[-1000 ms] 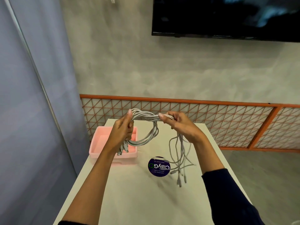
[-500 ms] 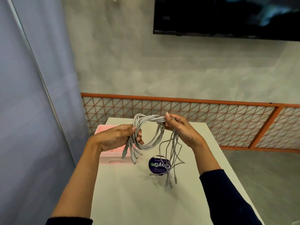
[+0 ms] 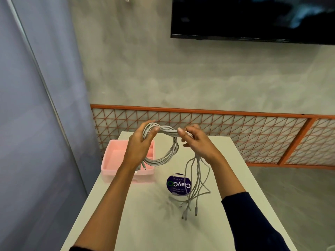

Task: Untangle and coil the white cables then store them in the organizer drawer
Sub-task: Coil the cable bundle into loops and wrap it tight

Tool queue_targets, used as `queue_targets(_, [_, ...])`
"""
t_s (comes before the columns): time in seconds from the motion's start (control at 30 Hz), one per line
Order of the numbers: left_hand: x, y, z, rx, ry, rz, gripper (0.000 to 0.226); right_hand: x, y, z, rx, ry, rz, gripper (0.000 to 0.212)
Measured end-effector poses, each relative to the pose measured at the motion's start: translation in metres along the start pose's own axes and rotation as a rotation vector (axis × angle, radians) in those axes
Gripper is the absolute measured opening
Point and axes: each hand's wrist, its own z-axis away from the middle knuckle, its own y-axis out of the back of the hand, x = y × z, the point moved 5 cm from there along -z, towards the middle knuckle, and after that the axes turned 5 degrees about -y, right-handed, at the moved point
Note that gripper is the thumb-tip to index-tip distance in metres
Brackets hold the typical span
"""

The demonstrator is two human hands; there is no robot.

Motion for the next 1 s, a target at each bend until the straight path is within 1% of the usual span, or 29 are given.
queue_targets(0.07, [-0.001, 0.001, -0.002, 0.031, -0.056, -0.031, 0.030, -0.011, 0.004, -0.001, 0.086, 0.071, 0.267, 0.038])
queue_targets(0.1, [-0.001, 0.001, -0.003, 0.050, -0.063, -0.041, 0.034, -0.016, 0.004, 0.000, 0.091, 0.105, 0.330, 0.039])
queue_targets(0.2, [-0.005, 0.001, -0.002, 0.083, -0.021, -0.070, 0.044, -0.024, -0.002, 0.005, -0.010, 0.131, 0.377, 0.042])
queue_targets(0.33, [-0.008, -0.003, 0.000, 0.136, 0.021, -0.146, 0.038, -0.025, -0.031, 0.012, -0.170, 0.140, 0.427, 0.041])
queue_targets(0.43, [-0.017, -0.004, 0.002, 0.120, 0.040, -0.243, 0.035, -0.028, -0.035, 0.016, -0.189, 0.145, 0.412, 0.045])
queue_targets(0.5, [-0.021, -0.002, 0.003, 0.078, 0.022, -0.275, 0.035, -0.035, -0.021, 0.017, -0.187, 0.134, 0.394, 0.041])
queue_targets(0.57, [-0.022, 0.002, 0.003, 0.055, 0.003, -0.276, 0.032, -0.039, -0.002, 0.015, -0.163, 0.098, 0.379, 0.039])
queue_targets(0.63, [-0.023, 0.007, 0.003, 0.037, -0.027, -0.263, 0.029, -0.039, 0.015, 0.011, -0.116, 0.070, 0.355, 0.043])
queue_targets(0.73, [-0.025, 0.015, 0.004, 0.039, -0.081, -0.336, 0.034, -0.031, 0.028, 0.009, -0.051, -0.003, 0.332, 0.052])
queue_targets(0.77, [-0.025, 0.017, 0.004, 0.054, -0.091, -0.356, 0.032, -0.029, 0.030, 0.009, -0.035, -0.023, 0.321, 0.052])
queue_targets(0.87, [-0.021, 0.021, 0.003, 0.072, -0.103, -0.375, 0.024, -0.025, 0.034, 0.011, -0.022, -0.037, 0.275, 0.047])
queue_targets(1.0, [-0.018, 0.020, 0.004, 0.019, -0.123, -0.379, 0.022, -0.017, 0.036, 0.007, -0.004, -0.050, 0.217, 0.055])
